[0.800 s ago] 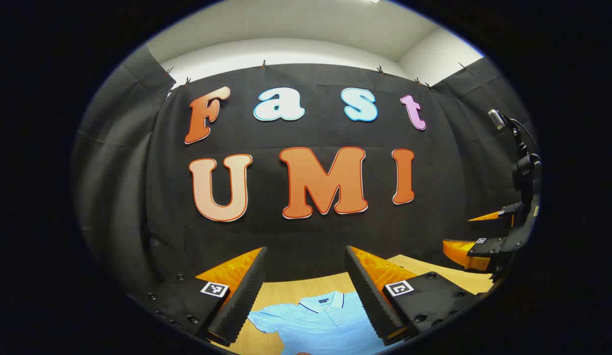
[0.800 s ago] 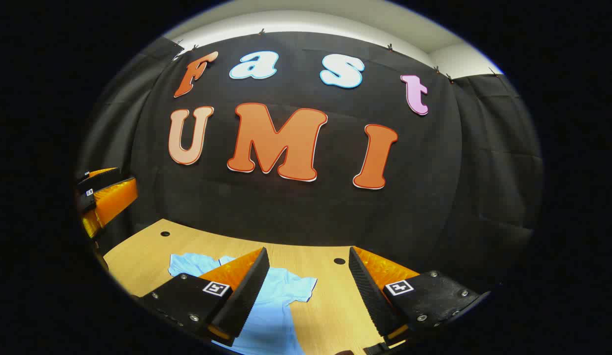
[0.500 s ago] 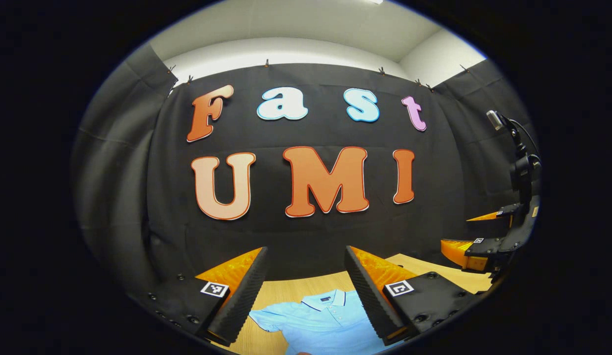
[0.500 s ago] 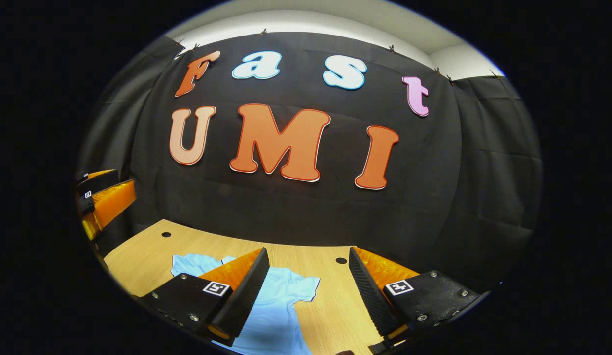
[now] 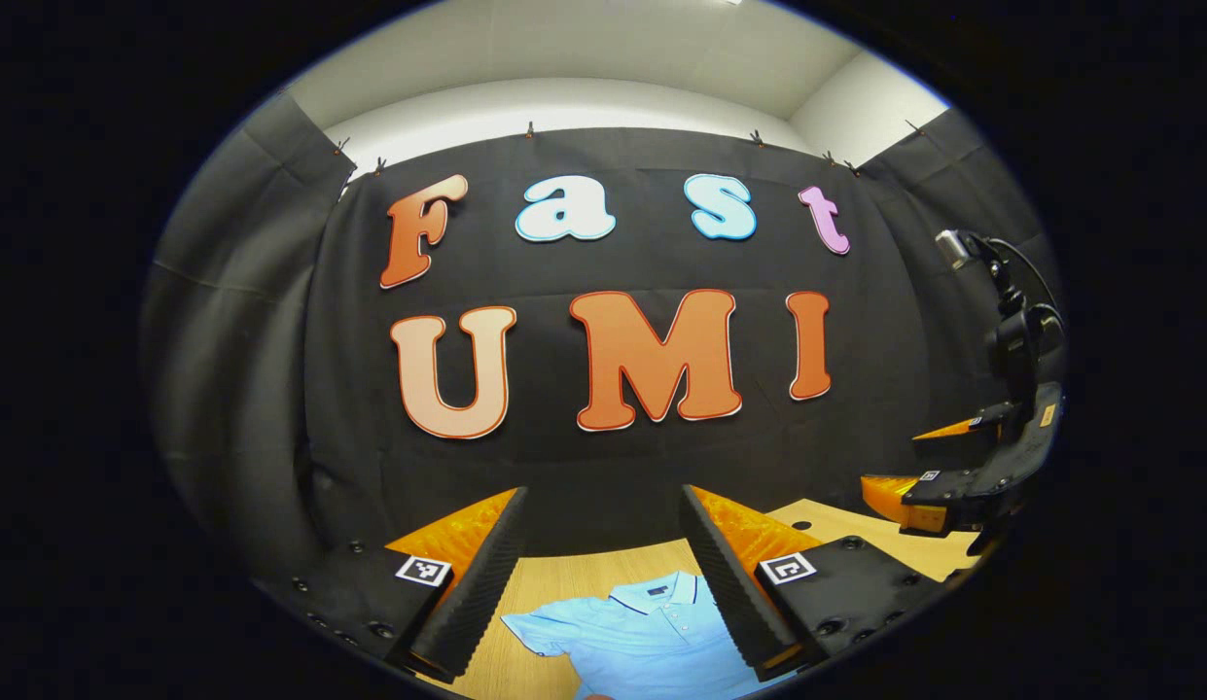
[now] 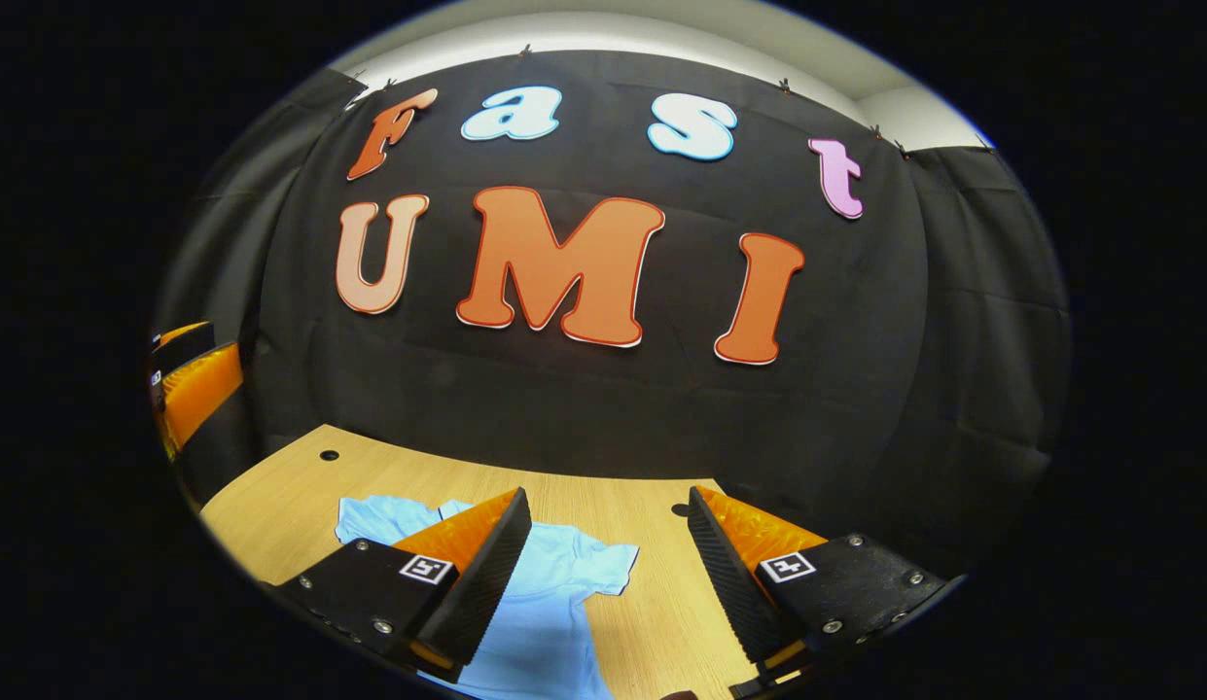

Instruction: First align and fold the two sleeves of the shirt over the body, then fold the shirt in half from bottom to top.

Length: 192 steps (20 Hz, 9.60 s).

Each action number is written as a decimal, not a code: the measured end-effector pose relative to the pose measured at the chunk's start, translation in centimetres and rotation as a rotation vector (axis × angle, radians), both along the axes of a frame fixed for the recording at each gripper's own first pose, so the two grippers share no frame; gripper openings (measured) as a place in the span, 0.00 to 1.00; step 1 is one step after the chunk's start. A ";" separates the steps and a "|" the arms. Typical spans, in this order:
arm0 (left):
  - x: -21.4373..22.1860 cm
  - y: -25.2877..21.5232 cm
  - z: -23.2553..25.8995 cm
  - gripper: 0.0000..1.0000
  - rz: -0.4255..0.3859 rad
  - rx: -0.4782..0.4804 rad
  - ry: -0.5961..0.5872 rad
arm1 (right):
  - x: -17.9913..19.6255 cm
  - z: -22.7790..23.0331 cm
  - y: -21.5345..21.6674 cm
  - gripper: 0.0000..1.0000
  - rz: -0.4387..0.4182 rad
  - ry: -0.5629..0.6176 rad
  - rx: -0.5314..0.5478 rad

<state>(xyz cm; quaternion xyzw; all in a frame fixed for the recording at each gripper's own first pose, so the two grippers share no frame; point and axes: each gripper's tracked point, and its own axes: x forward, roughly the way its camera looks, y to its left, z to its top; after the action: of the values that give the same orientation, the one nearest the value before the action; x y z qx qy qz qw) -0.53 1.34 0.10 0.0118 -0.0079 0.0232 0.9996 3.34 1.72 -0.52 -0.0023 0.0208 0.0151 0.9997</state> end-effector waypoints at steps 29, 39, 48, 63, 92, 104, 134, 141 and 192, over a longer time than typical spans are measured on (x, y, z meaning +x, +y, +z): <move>1.6 1.3 -4.9 1.00 0.338 0.071 0.228 | 18.4 -24.6 -1.4 0.82 0.200 0.895 0.057; -0.4 1.4 -5.4 1.00 0.445 0.089 0.288 | 21.5 -30.8 -1.2 0.67 0.153 1.098 0.212; -1.5 0.3 -5.3 0.99 0.469 0.105 0.307 | 21.8 -32.8 0.3 0.34 0.150 1.178 0.226; -0.2 -1.3 -6.4 1.00 0.446 0.096 0.346 | 22.5 -26.7 4.5 0.05 0.340 1.039 0.359; 8.3 8.8 -21.6 1.00 0.127 -0.264 0.638 | 14.0 -17.8 11.4 0.83 0.354 0.744 0.218; 11.8 12.1 -35.2 0.96 0.051 -0.440 1.037 | 6.5 -16.3 5.3 0.98 0.087 0.585 0.228; 17.5 7.4 -39.8 0.09 -0.059 -0.309 1.233 | -4.7 -20.4 -0.4 0.99 -0.058 0.635 0.200; 19.8 0.2 -37.8 0.09 -0.243 -0.252 1.191 | -7.5 -22.4 -1.4 0.99 -0.119 0.673 0.229; -18.2 -0.7 -40.7 0.99 0.019 -0.242 1.355 | -16.1 -36.8 0.3 0.93 0.182 1.009 -0.008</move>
<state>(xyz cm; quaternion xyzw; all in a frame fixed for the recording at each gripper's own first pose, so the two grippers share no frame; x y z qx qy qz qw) -18.69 0.68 -40.57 -0.0878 0.6215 0.0204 0.7782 -12.80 1.98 -37.27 -0.0005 0.5004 0.1013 0.8599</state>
